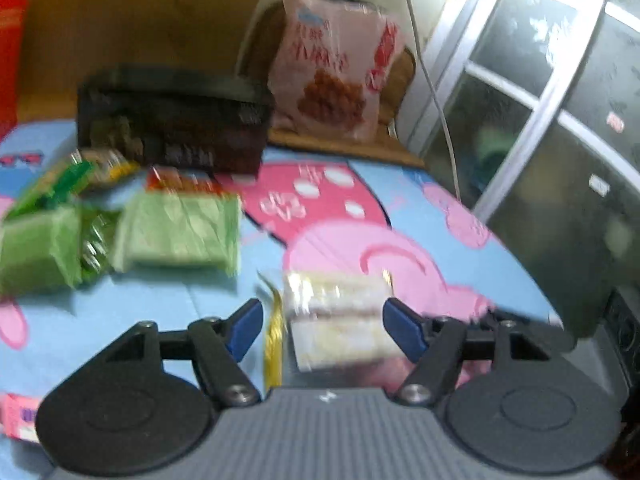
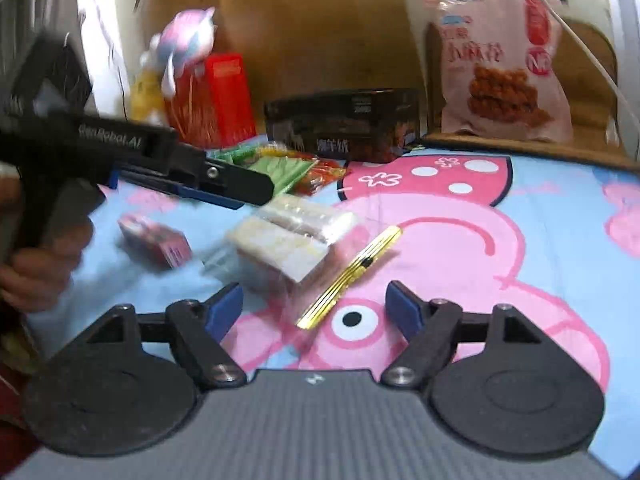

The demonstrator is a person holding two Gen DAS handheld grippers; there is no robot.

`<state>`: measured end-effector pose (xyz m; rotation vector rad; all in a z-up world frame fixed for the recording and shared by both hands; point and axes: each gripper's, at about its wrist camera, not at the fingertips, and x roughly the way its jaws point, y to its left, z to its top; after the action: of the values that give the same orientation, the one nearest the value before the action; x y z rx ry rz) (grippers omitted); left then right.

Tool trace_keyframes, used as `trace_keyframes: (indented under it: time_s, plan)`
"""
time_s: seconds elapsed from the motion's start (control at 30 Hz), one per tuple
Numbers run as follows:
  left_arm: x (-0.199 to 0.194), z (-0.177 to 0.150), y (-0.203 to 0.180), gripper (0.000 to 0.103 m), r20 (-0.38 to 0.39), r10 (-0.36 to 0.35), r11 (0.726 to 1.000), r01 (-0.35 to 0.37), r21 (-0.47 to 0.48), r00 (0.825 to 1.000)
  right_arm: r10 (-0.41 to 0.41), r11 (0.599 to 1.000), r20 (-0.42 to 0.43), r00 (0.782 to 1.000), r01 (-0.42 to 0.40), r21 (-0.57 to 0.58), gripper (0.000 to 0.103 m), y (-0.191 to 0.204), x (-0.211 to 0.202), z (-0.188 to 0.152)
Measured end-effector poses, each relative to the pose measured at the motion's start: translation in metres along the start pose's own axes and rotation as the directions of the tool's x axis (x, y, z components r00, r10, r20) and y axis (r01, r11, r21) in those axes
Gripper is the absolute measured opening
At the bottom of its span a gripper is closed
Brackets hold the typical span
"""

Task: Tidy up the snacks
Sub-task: 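Grasp the clear-wrapped white pastry with the left gripper, then lower the wrapped pastry into the black tin and release it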

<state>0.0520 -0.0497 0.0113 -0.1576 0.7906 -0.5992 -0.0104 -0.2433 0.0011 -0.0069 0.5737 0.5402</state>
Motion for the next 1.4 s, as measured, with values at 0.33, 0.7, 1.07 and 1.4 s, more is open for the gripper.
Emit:
trace_keyframes:
  time_s: [0.33, 0.7, 1.07, 1.4]
  plan:
    - [-0.004, 0.008, -0.005, 0.061, 0.045, -0.023, 1.000, 0.022, 0.014, 0.999, -0.045, 0.994, 0.006, 0.999, 0.045, -0.104, 0.052, 0.017, 0.025, 0.017]
    - [-0.020, 0.116, 0.046, 0.062, 0.196, 0.067, 0.998, -0.062, -0.032, 0.978, 0.055, 0.993, 0.177, 0.983, -0.035, -0.112, 0.050, 0.001, 0.071, 0.111]
    - [0.043, 0.193, 0.114, 0.070, 0.153, 0.227, 0.972, -0.215, -0.093, 0.962, -0.014, 0.981, 0.189, 0.982, 0.050, -0.188, 0.056, -0.004, 0.173, 0.174]
    - [-0.015, 0.147, 0.163, 0.084, 0.247, 0.242, 0.965, -0.206, -0.162, 0.938, 0.060, 0.989, 0.229, 0.972, -0.027, -0.148, 0.068, -0.003, 0.123, 0.132]
